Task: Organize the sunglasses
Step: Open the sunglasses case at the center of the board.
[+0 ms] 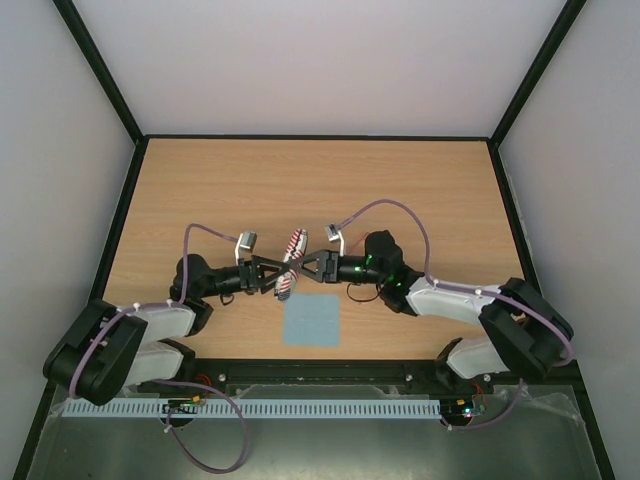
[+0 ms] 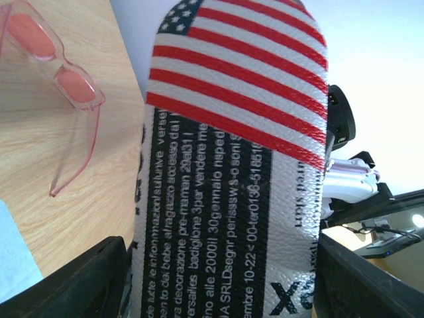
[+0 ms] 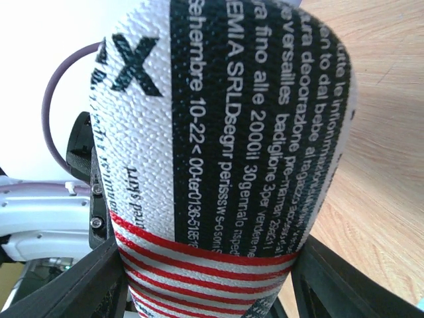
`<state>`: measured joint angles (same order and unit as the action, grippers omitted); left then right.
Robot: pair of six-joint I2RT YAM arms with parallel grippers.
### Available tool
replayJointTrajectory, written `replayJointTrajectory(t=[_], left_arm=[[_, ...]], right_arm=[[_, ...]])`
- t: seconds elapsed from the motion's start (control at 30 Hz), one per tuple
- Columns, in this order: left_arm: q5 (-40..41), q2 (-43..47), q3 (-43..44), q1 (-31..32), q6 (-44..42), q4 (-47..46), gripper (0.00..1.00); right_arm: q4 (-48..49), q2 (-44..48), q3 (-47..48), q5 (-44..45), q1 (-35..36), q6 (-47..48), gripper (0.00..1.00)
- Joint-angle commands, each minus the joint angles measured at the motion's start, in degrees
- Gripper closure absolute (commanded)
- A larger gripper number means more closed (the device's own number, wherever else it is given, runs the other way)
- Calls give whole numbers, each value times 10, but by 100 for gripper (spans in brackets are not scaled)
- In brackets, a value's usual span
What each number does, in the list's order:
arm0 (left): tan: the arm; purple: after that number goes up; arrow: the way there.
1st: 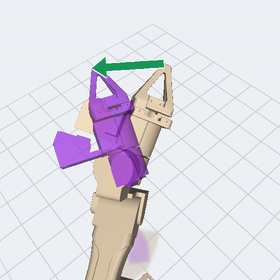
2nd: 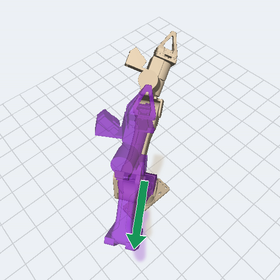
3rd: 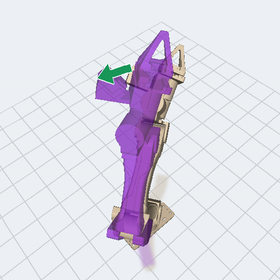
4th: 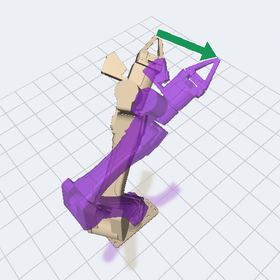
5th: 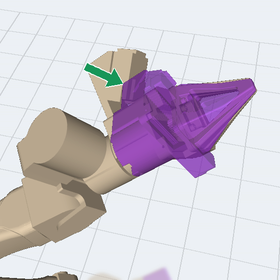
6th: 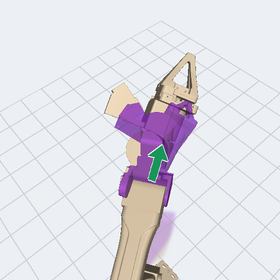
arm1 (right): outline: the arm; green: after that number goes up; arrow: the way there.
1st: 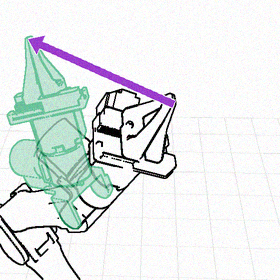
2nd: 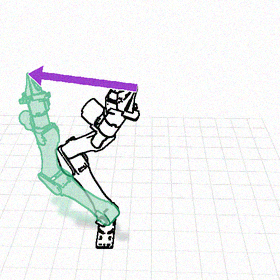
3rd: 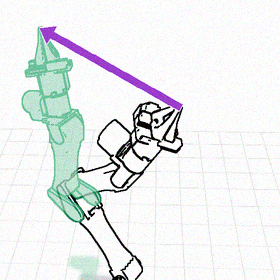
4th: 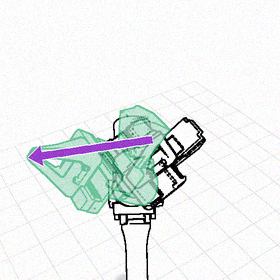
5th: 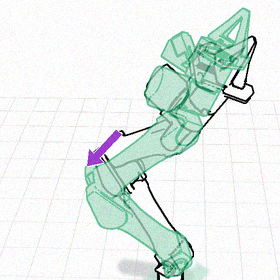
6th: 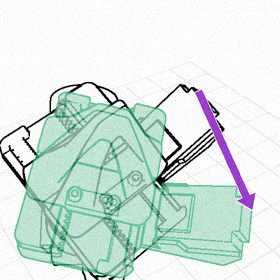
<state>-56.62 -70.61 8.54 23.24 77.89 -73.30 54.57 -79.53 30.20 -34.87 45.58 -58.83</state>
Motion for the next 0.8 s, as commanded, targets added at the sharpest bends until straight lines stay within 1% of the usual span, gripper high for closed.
replayJointTrajectory(t=[0.0, 0.07, 0.23, 0.4, 0.47, 0.57, 0.63, 0.77], left_arm=[[-11, -27, -8, 4, 37, -147, 23], [-10, -37, -9, 2, 38, -154, 23], [-4, -55, -11, 0, 15, -137, 24], [8, -63, -9, 0, -27, -88, 28], [17, -58, -5, 0, -56, -50, 29], [32, -36, 3, 3, -103, 51, 31], [49, -9, 20, 9, -148, 139, 31], [90, 67, 44, 14, -217, 290, 31]], right_arm=[[-60, 41, -5, 19, 13, 42, 57], [-77, 53, -8, 28, 13, 50, 58], [-95, 82, -27, 34, 13, 56, 59], [-115, 108, -35, 39, 13, 63, 59], [-123, 116, -36, 41, 13, 64, 59], [-148, 121, -32, 53, 13, 72, 59], [-158, 123, -31, 57, 13, 75, 59], [-213, 122, -16, 89, 13, 94, 59]])
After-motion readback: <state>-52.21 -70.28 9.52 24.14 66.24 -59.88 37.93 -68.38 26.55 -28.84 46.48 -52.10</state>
